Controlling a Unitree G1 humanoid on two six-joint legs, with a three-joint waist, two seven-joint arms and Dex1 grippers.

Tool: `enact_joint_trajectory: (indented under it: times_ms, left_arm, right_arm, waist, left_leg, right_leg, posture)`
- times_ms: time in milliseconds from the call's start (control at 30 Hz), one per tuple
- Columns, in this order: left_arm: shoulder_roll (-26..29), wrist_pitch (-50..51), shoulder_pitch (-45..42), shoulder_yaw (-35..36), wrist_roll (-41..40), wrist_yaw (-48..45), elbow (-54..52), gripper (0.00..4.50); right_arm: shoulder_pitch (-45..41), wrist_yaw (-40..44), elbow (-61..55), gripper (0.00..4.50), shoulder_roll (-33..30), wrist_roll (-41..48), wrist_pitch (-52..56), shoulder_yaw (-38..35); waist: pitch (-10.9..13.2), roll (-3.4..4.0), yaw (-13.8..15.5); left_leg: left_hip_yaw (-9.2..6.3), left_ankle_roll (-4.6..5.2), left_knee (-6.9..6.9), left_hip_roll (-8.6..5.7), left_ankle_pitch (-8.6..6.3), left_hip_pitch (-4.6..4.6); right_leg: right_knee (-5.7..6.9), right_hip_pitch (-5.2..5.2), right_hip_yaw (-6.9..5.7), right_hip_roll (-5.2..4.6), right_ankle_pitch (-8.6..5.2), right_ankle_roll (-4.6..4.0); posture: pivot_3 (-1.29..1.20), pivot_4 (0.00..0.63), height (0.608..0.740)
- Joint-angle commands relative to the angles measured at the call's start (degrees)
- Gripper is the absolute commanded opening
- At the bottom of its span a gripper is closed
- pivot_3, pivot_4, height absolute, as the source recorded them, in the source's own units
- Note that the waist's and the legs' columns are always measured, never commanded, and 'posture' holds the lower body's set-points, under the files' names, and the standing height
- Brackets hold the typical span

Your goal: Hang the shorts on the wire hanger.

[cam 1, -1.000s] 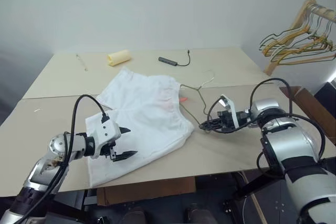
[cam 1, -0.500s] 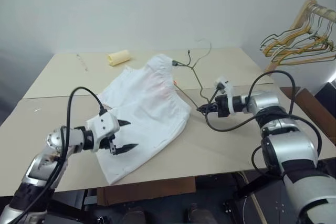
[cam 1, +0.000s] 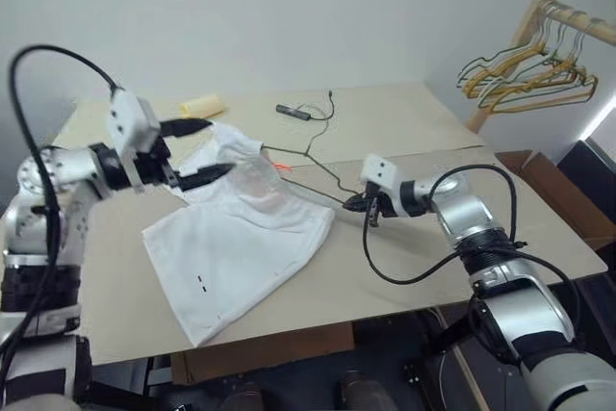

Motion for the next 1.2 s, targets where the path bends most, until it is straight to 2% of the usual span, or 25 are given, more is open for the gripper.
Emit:
enact_joint_trajectory:
  times_ms: [33,133,333,500,633,733,933,1067,1200]
  left_arm:
    - [1.9,-3.2,-3.7,-1.3,2.1,-4.0,4.9,4.45]
    - [4.2,-5.5,-6.2,-4.2,3.2,-12.6,10.0,4.45]
    - [6.0,-11.1,-13.4,-10.1,9.1,-22.2,21.3,4.45]
    - [4.3,-16.7,-18.2,-15.0,15.7,-24.2,29.3,4.45]
    - [2.4,-17.5,-20.5,-16.8,17.5,-26.5,33.1,4.45]
    - [1.7,-18.7,-20.9,-18.9,17.9,-27.5,34.5,3.90]
    - [-1.2,-20.9,-23.2,-19.6,20.8,-26.3,39.4,3.90]
    - [-2.1,-21.7,-23.9,-19.5,21.2,-27.5,41.2,3.03]
    - [-2.4,-22.2,-24.3,-19.7,22.3,-27.5,42.4,1.75]
  right_arm:
    - [-1.0,-0.6,-5.0,0.00,0.1,-1.1,0.6,1.0]
    - [-1.1,-0.3,-7.4,0.00,0.3,-2.1,1.1,2.4]
    - [-1.5,0.7,-10.3,0.00,0.6,-2.4,3.4,4.0]
    - [-1.8,2.0,-12.3,0.00,-0.2,-3.7,3.4,5.8]
    - [-1.6,3.2,-14.5,0.00,-0.1,-3.4,5.3,6.0]
    - [-1.7,3.8,-15.9,0.00,-0.1,-3.3,7.5,6.0]
    - [-1.4,3.6,-17.2,0.00,-0.3,-3.8,8.6,6.3]
    - [-1.0,3.3,-17.5,0.00,-0.6,-4.1,8.5,6.7]
    - [-0.8,2.9,-17.6,0.00,-0.8,-4.3,8.5,6.9]
  waist:
    - [0.0,0.00,0.0]
    - [0.0,0.00,0.0]
    - [0.0,0.00,0.2]
    - [0.0,0.00,0.2]
    - [0.0,-0.01,0.2]
    - [0.0,-0.01,0.0]
    - [0.0,-0.01,0.1]
    - [0.0,-0.01,-0.1]
    - [0.0,-0.01,-0.1]
  left_leg:
    - [0.00,0.00,0.00,0.00,0.00,-0.01]
    - [0.00,0.00,0.00,0.00,0.00,-0.02]
    - [0.00,0.00,0.00,0.00,0.00,-0.04]
    - [0.00,0.00,0.01,0.00,0.00,-0.05]
    - [0.01,0.00,0.01,0.00,0.00,-0.07]
    - [0.01,0.00,0.02,0.00,0.00,-0.13]
    - [0.01,0.00,0.05,0.00,0.00,-0.24]
    - [-0.01,0.01,0.28,0.00,0.00,-0.66]
    - [-0.04,0.01,0.35,0.00,0.00,-0.84]
  right_leg:
    - [0.00,0.00,0.00,0.00,0.00,0.00]
    - [0.00,0.00,-0.02,0.00,0.00,0.00]
    - [-0.01,-0.01,-0.04,0.00,-0.01,0.01]
    - [-0.01,-0.02,-0.04,0.00,-0.02,0.02]
    - [0.01,-0.04,-0.03,0.00,-0.02,0.02]
    - [0.03,-0.10,-0.03,0.00,-0.02,0.02]
    - [0.08,-0.24,-0.02,0.01,-0.02,0.02]
    - [0.18,-0.61,-0.02,0.01,0.00,0.02]
    - [0.18,-0.72,-0.04,0.00,0.00,0.02]
  posture:
    - [0.00,0.000,0.740]
    - [0.00,0.000,0.740]
    - [0.00,0.000,0.740]
    - [0.00,0.000,0.740]
    - [-0.01,0.000,0.740]
    - [-0.01,0.000,0.740]
    - [-0.02,0.000,0.740]
    - [-0.03,0.000,0.740]
    - [-0.03,0.000,0.740]
